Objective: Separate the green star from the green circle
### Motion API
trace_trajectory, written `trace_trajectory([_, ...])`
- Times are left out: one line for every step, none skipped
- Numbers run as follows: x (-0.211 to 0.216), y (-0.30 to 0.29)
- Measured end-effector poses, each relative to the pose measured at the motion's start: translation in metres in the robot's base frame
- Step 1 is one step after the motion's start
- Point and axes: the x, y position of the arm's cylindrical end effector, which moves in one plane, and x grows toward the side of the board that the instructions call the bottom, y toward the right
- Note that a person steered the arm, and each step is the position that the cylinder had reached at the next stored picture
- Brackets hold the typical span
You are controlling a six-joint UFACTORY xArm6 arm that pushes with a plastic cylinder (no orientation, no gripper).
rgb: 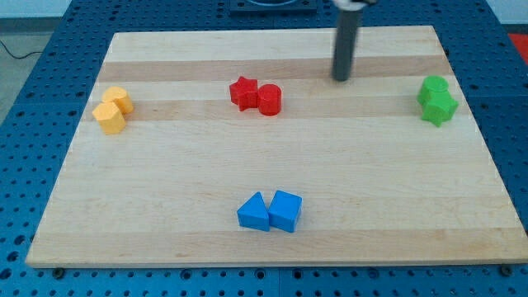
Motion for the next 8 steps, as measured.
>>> trace_trajectory([-0.024, 0.102])
trace_trajectory([-0.026, 0.197])
trace_trajectory([-0.026, 0.197])
trace_trajectory([-0.023, 0.201])
trace_trajectory([-0.015, 0.201])
trace_trajectory([0.026, 0.201])
trace_trajectory([0.101, 0.201])
trace_trajectory([0.116, 0.184])
